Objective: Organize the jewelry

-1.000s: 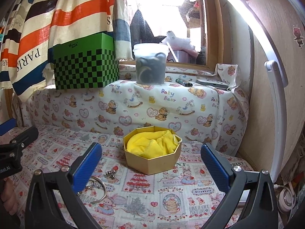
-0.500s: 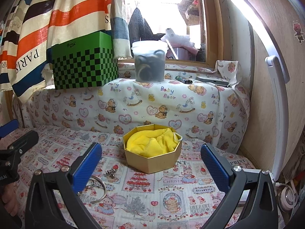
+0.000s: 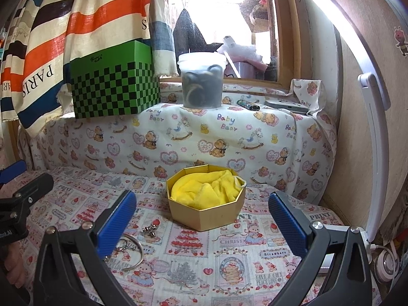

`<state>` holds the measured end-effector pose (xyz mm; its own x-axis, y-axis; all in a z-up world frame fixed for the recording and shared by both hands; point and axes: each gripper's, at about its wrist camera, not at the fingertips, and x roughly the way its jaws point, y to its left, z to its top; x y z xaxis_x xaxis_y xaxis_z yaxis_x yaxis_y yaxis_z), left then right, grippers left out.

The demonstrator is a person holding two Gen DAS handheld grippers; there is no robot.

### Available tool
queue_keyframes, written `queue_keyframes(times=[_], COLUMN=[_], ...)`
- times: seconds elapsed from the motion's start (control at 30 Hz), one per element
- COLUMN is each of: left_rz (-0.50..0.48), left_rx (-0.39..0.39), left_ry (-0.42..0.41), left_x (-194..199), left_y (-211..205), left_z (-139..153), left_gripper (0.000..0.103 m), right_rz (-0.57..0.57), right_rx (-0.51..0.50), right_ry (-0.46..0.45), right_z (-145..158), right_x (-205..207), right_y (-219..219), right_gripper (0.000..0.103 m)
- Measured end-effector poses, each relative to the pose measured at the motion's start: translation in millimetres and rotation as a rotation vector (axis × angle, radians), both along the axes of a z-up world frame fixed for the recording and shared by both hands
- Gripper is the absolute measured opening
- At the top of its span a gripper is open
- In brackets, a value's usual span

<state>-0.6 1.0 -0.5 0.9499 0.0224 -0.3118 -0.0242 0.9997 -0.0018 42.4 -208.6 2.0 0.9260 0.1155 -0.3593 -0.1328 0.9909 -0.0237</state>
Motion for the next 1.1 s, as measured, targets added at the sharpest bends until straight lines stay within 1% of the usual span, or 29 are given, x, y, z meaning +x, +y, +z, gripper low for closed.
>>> queue_keyframes(times=[0.17,1.1], left_rz=[-0.005,0.022], left_rx=[0.003,0.001], left_ry=[-0.006,0.013], left_x=[-1.5,2.1], left_y=[-0.4,1.8], left_z=[0.0,0.1], left_gripper=[0.103,0.103], right_rz=[-0.009,-0.024], right_rx=[0.014,0.015], right_ry=[0.009,-0.002], right_z=[-0.2,0.8], right_x=[1.1,-1.0], right_y=[-0.6,-2.2], right_gripper=[0.103,0.103])
